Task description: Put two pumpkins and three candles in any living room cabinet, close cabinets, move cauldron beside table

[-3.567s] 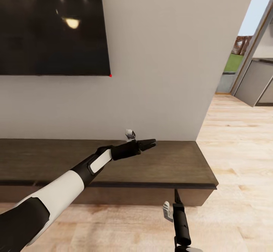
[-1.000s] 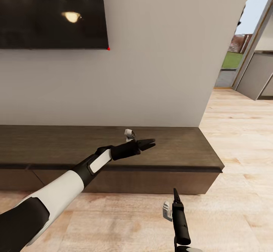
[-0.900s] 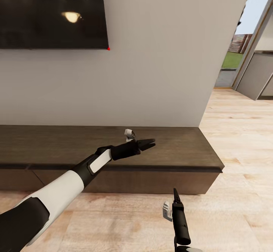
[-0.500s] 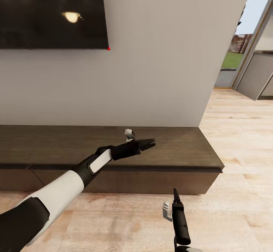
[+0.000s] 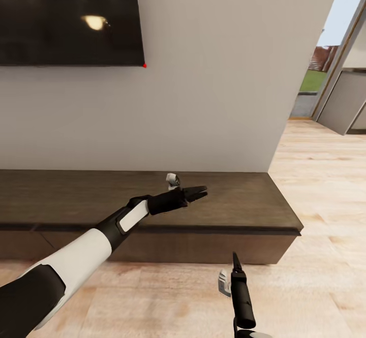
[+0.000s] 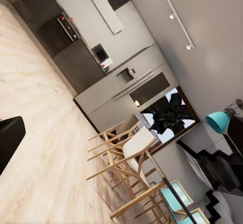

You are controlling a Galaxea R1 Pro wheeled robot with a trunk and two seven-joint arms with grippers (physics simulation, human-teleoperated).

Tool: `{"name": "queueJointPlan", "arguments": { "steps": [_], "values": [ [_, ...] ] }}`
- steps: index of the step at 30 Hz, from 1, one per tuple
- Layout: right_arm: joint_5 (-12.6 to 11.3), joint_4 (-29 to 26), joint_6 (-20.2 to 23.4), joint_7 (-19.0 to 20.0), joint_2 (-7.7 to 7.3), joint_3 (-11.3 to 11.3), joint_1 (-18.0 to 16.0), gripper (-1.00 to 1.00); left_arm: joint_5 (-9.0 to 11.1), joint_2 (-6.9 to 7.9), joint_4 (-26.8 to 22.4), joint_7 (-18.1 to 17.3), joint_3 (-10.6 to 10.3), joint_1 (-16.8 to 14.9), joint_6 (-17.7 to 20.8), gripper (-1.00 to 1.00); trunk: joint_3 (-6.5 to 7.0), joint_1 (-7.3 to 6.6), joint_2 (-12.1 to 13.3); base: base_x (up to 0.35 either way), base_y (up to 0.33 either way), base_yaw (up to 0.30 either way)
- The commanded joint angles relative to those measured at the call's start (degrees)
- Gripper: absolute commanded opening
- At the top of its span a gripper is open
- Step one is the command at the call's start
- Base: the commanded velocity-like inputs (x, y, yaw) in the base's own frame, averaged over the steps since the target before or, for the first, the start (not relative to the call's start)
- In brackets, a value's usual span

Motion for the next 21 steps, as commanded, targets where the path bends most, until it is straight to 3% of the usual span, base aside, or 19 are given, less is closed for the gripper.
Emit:
{"name": "queueJointPlan", "arguments": {
  "steps": [1,6,21],
  "values": [
    [0.0,0.0,-0.01,0.0,-0.01,0.0,0.0,1.0,0.01,0.02,0.0,-0.03,0.0,0.0,-0.01,1.0,0.0,0.0,0.0,0.298,0.0,0.0],
    [0.0,0.0,-0.02,-0.01,-0.02,0.0,0.0,1.0,0.09,0.13,0.15,-0.07,0.0,0.08,-0.05,1.0,0.0,0.0,0.0,0.194,0.0,0.0],
    [0.06,0.0,-0.02,-1.07,0.07,0.08,0.0,1.0,0.19,0.08,0.17,0.01,-0.05,0.09,-0.06,1.0,0.0,0.0,0.0,0.025,0.0,0.0]
  ]
}}
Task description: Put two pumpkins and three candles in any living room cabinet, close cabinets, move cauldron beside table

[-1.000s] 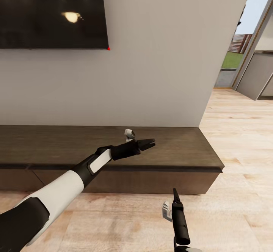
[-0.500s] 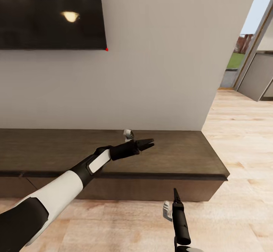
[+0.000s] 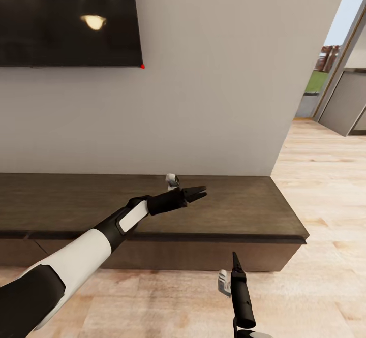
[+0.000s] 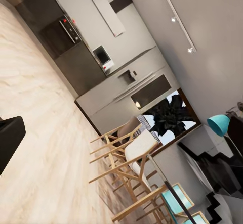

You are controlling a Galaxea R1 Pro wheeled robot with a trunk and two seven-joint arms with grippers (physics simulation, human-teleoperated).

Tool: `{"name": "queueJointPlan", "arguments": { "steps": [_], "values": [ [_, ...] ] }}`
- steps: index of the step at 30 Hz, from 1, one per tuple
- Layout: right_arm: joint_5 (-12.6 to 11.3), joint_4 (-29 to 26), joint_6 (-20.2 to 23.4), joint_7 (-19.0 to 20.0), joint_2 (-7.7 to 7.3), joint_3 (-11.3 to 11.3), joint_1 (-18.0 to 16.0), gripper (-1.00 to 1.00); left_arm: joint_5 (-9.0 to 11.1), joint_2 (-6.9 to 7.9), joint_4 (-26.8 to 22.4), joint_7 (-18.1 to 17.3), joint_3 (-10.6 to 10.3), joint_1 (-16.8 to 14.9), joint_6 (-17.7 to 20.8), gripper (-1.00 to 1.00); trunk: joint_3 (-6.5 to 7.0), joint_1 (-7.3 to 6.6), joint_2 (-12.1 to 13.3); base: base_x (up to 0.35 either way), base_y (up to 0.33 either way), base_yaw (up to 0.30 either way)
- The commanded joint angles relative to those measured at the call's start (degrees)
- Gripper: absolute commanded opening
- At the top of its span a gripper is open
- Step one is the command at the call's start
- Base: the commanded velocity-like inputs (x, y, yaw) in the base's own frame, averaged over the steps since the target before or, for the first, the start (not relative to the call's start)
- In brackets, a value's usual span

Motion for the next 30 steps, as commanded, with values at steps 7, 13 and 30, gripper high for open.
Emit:
{"name": "queueJointPlan", "arguments": {
  "steps": [7,13,30],
  "values": [
    [0.03,-0.07,-0.26,-4.34,-0.07,0.21,0.0,1.0,0.0,-0.16,0.04,0.0,-0.04,0.0,-0.05,1.0,0.0,0.0,0.0,0.034,0.0,0.0],
    [0.03,-0.09,-3.54,-4.19,-0.33,0.43,0.0,1.0,-0.03,-0.27,0.05,0.0,-0.04,0.0,-0.05,1.0,0.0,0.0,0.0,0.119,0.0,0.0],
    [-0.35,-0.09,-15.18,-4.23,-0.24,0.11,0.0,1.0,0.0,-0.03,0.09,0.0,-0.03,0.0,-0.05,1.0,0.0,0.0,0.0,0.01,0.0,0.0]
  ]
}}
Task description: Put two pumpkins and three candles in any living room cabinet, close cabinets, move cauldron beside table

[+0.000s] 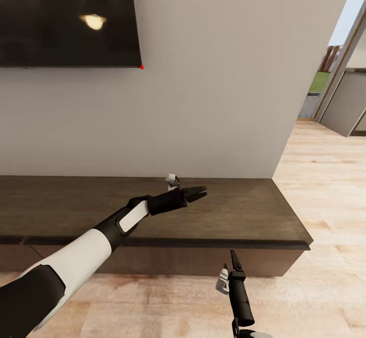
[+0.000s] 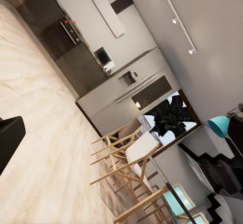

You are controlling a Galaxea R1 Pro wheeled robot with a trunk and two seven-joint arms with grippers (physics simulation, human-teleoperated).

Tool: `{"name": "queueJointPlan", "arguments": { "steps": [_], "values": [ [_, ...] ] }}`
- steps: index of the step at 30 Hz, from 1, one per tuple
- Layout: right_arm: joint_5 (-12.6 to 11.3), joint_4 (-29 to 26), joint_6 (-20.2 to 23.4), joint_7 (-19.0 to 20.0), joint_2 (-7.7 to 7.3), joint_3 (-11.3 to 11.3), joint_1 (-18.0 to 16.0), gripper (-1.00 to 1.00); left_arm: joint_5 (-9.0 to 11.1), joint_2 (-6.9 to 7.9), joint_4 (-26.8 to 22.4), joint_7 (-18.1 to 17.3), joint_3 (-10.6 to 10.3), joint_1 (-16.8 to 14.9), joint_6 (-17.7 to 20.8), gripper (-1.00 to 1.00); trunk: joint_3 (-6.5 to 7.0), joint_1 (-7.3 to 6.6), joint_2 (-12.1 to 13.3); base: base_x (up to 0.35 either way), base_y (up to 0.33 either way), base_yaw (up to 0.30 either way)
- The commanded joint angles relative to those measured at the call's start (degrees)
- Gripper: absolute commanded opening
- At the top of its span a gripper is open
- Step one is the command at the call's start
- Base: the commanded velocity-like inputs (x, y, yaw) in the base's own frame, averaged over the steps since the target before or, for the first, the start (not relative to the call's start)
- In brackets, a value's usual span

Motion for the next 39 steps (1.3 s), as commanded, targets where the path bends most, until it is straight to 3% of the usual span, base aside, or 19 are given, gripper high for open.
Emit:
{"name": "queueJointPlan", "arguments": {
  "steps": [1,26,39],
  "values": [
    [-0.02,0.0,-0.15,0.0,-0.01,-0.01,0.0,1.0,0.0,0.0,0.0,0.0,-0.01,0.0,0.0,1.0,0.0,0.0,0.0,0.061,0.0,0.0],
    [-0.23,0.29,-0.01,-0.81,0.19,-0.22,-0.8,1.0,0.15,0.19,0.4,-0.05,0.16,0.87,-0.35,1.0,0.0,0.0,0.0,0.072,0.0,0.0],
    [0.03,-0.07,3.71,-0.69,0.16,-0.2,-0.77,1.0,0.11,0.1,1.48,-0.09,0.21,1.67,-0.35,1.0,0.0,0.0,0.0,0.0,0.0,0.0]
  ]
}}
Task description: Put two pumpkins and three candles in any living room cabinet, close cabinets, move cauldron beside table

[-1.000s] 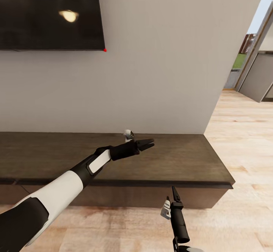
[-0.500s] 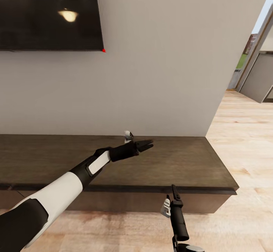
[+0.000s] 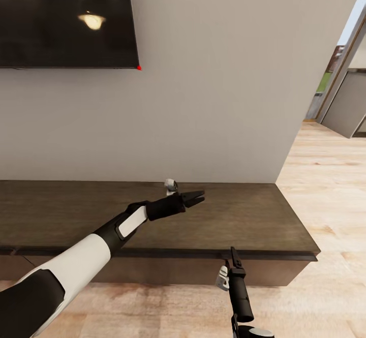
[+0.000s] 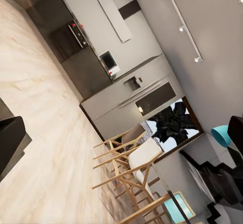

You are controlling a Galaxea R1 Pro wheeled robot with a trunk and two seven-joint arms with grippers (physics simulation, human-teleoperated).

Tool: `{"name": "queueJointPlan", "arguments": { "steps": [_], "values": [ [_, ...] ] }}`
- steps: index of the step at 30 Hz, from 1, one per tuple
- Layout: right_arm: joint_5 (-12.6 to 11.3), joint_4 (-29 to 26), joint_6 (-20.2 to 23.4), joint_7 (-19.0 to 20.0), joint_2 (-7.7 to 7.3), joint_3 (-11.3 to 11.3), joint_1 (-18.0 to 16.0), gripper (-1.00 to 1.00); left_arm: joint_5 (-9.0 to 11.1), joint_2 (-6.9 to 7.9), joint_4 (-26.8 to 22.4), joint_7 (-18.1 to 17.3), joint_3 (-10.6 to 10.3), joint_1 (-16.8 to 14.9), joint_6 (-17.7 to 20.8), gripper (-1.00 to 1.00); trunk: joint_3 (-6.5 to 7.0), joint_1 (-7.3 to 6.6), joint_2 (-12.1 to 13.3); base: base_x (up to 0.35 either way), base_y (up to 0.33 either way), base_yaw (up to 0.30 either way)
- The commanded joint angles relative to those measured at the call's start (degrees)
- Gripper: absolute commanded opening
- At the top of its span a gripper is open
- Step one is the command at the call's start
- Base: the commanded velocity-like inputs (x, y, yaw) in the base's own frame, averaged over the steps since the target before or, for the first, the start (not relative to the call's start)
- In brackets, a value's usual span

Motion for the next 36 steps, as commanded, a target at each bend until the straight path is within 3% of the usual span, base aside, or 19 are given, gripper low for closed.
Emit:
{"name": "queueJointPlan", "arguments": {
  "steps": [1,17,18,33,36],
  "values": [
    [0.0,0.01,0.01,0.03,0.0,0.0,0.01,1.0,0.03,0.0,0.0,0.0,0.01,0.0,0.0,1.0,0.0,0.0,0.0,0.0,0.0,0.0],
    [-0.64,-0.1,0.11,0.02,0.09,-0.27,0.03,1.0,-0.01,-0.09,0.01,0.0,0.01,0.0,0.0,1.0,0.0,0.0,0.0,0.0,0.0,0.0],
    [-0.64,-0.11,0.11,0.0,0.09,-0.26,0.05,-1.0,0.01,-0.09,0.01,0.0,0.01,0.0,0.0,1.0,0.0,0.0,0.0,0.0,0.0,0.0],
    [-0.74,-0.3,0.27,-0.1,0.41,-0.38,0.01,-1.0,-0.01,-0.09,0.01,0.0,0.02,0.02,0.0,1.0,0.0,0.0,0.0,0.0,0.0,0.0],
    [-0.85,-0.89,2.31,-0.71,0.43,-0.43,0.02,-1.0,-0.02,-0.14,0.01,0.0,0.03,0.01,0.0,1.0,0.0,0.0,0.0,0.0,0.0,0.0]
  ]
}}
